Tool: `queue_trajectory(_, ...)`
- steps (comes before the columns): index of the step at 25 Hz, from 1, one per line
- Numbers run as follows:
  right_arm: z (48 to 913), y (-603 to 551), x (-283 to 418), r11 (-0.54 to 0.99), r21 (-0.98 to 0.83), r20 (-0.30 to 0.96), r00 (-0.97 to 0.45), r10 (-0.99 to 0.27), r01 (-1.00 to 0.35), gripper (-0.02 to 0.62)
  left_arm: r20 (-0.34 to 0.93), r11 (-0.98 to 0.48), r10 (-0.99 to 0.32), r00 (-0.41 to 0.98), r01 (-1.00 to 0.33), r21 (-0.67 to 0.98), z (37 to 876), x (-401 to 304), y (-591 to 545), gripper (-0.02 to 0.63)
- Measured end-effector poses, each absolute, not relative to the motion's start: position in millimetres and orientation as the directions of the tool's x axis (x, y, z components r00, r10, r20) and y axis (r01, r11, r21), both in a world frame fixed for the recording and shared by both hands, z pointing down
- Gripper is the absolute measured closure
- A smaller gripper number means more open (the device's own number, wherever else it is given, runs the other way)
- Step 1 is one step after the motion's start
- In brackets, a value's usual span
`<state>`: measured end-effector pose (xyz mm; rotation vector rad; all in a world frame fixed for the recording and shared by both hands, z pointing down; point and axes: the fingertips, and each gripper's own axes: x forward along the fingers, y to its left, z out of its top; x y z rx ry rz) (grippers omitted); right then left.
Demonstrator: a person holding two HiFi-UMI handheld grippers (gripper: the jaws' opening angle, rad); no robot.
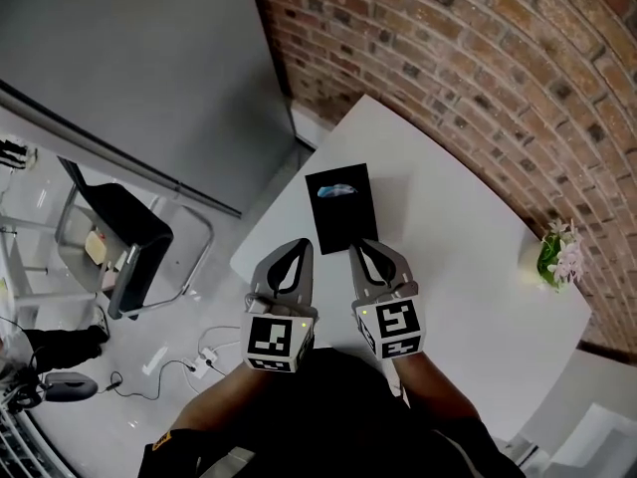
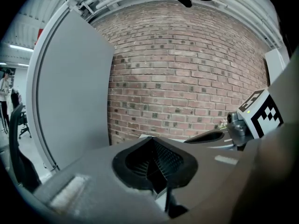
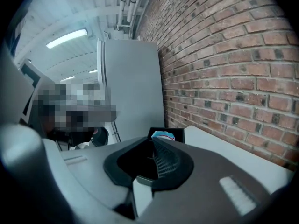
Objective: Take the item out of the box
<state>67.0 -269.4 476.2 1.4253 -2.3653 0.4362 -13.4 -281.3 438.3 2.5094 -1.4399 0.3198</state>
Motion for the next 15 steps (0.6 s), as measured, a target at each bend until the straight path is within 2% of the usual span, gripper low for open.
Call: queue_trajectory(15,504.9,-335.0,73.7,0.433,0.023,0.512,-0.362,-0.779,-0.901,0.508,0.310,-0.499,-0.808,0.501,-0.862,0.090,464.5,-11.8,-342.9,0.601)
